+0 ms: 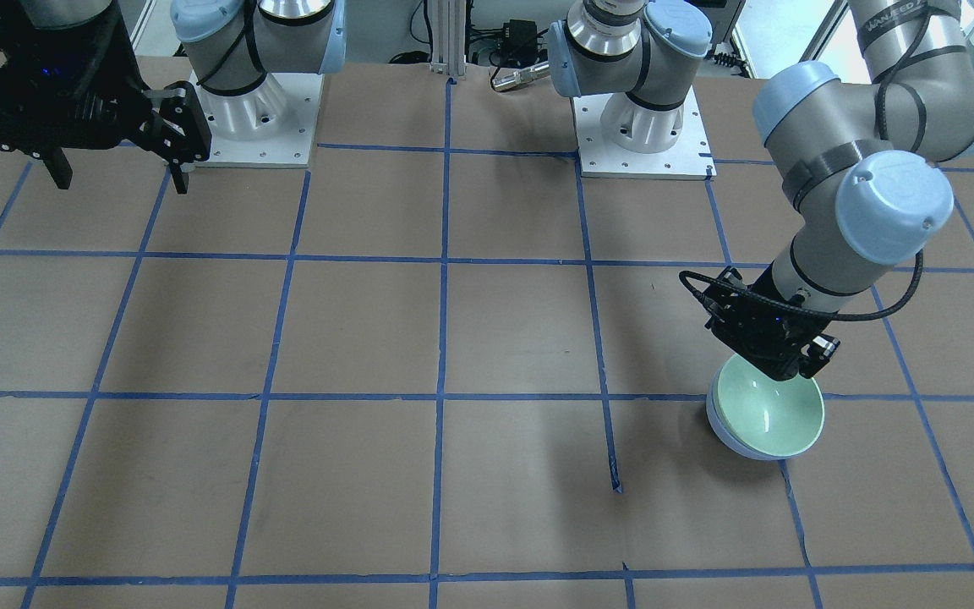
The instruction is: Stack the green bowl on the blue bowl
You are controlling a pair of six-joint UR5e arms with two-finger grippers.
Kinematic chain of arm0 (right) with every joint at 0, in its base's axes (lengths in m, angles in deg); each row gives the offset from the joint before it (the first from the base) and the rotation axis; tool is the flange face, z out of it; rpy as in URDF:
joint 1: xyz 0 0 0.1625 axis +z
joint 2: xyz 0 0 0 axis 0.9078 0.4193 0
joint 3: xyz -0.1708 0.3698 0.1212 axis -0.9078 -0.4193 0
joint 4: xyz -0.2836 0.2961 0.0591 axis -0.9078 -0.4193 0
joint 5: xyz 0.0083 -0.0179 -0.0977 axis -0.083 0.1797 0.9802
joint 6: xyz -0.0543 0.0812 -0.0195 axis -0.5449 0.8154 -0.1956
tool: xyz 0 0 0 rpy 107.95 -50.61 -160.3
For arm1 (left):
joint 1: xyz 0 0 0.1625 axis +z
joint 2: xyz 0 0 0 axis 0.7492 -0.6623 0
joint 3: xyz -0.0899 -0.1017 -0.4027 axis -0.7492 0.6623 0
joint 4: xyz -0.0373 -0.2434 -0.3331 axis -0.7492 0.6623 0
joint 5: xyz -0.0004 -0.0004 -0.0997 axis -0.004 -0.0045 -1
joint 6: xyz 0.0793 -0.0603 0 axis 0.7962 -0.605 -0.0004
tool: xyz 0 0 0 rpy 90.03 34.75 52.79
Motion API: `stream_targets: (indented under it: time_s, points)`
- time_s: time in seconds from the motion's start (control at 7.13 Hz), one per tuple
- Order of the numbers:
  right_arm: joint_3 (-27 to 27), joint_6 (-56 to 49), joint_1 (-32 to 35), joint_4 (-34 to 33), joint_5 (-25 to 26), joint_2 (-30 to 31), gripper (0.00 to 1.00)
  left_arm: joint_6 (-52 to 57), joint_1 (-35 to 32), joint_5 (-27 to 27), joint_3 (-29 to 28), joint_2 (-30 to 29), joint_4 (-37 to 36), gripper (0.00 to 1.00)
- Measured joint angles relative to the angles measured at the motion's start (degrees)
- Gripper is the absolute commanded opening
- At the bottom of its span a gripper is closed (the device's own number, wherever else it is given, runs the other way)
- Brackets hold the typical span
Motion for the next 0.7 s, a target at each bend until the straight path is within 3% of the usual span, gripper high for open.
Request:
stream_targets:
  time_s: [0.42, 0.7]
  points:
    - [0.0, 0.0, 0.01, 0.0, 0.0, 0.0, 1.0, -25.48, -4.3, -2.74, -9.47, 2.39, 13.64, 1.0]
    - [0.0, 0.0, -0.01, 0.0, 0.0, 0.0, 1.0, -37.74, -8.19, -3.07, -11.1, 5.27, 17.3, 1.0]
